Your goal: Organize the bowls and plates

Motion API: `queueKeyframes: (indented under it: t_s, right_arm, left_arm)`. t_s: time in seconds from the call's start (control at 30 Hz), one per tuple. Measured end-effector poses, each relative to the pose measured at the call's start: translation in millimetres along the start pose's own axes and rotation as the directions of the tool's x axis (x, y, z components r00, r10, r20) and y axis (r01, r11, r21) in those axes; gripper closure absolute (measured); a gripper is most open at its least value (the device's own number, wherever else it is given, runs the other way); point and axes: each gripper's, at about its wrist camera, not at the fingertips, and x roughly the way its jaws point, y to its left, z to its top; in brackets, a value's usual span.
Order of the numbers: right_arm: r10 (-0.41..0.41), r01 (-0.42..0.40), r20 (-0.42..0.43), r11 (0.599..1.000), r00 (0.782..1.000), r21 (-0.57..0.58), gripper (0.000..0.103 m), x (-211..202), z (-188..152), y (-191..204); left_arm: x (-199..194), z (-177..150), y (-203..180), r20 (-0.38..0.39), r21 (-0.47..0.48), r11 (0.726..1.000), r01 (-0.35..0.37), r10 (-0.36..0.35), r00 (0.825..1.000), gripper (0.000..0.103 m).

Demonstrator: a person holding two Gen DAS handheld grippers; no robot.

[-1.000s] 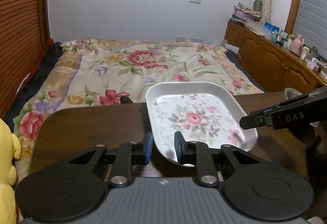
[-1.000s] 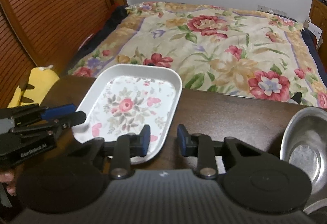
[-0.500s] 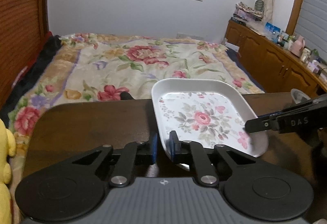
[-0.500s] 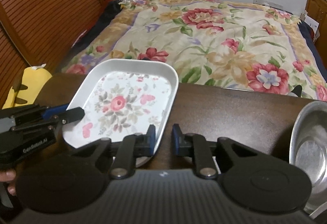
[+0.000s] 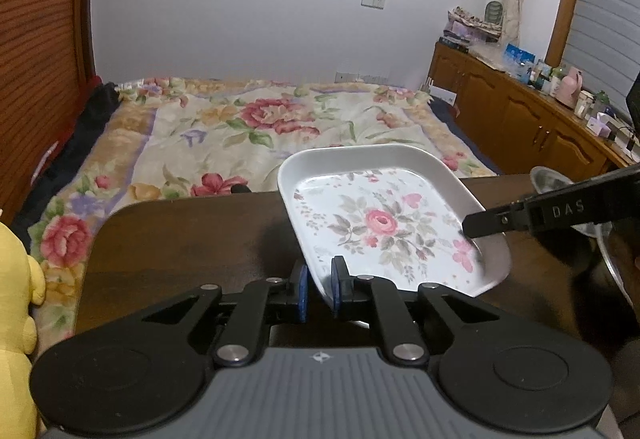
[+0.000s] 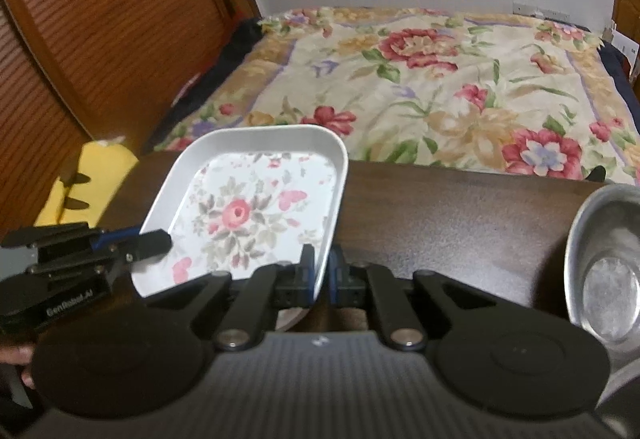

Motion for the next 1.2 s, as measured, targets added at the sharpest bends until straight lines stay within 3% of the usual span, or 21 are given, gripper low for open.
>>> queueKeyframes:
  t_s: [0.73, 1.2]
  right_arm:
    - [0.094, -0.098, 0.179, 0.995, 0.979, 0.011, 0.095, -103.4, -5.0, -9.5]
    - [0.125, -0.13, 0.196, 0.991, 0.973, 0.011, 0.095, -135.1, -44.7, -17.9]
  left_arm:
    - [-102.7, 14.6, -60.9, 0.11, 0.062, 0.998, -0.018, 0.011, 0.994, 0.088]
    - [-135.8, -23.9, -85.9, 0.102, 0.066, 0.998, -0.015, 0.008, 0.995, 0.087]
